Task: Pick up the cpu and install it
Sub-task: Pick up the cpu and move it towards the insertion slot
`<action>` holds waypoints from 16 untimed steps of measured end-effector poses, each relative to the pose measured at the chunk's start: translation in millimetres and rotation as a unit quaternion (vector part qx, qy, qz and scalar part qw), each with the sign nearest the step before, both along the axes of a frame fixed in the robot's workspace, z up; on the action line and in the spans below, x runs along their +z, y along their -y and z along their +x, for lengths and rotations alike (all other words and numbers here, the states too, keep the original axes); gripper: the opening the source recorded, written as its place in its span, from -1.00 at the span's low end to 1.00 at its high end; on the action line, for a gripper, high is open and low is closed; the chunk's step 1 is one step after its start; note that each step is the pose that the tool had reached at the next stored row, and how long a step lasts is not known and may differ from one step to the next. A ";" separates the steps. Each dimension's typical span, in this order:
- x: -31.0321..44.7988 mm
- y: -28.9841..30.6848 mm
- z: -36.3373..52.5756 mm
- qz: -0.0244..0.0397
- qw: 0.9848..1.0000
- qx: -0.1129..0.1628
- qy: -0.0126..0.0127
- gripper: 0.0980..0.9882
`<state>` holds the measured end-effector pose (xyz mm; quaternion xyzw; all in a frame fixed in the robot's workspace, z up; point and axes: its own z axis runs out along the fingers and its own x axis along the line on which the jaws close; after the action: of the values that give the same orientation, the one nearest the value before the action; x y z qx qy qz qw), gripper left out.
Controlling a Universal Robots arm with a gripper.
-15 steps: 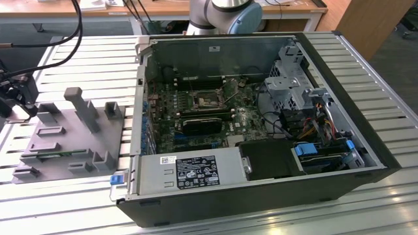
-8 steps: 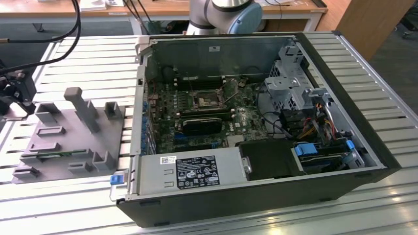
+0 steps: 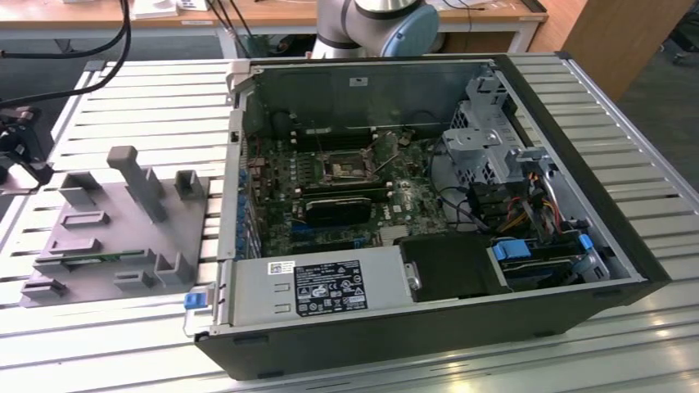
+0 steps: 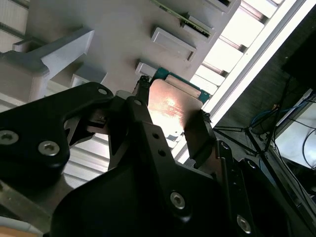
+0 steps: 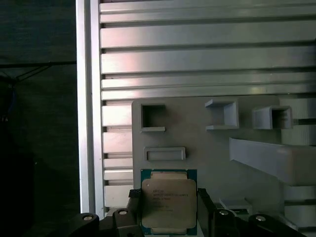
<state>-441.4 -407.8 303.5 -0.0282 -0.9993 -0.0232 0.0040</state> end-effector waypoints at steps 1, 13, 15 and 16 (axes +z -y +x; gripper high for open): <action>1.5 0.0 0.0 0.000 1.000 0.000 0.000 -0.01; 15.7 -0.1 0.0 0.000 1.000 0.000 0.000 -0.01; 17.8 -0.1 0.0 0.000 1.000 0.000 0.000 -0.01; 18.8 -0.1 0.0 0.000 1.000 0.000 0.000 -0.01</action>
<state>-441.4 -407.7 322.4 -0.0282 -0.9993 -0.0232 0.0040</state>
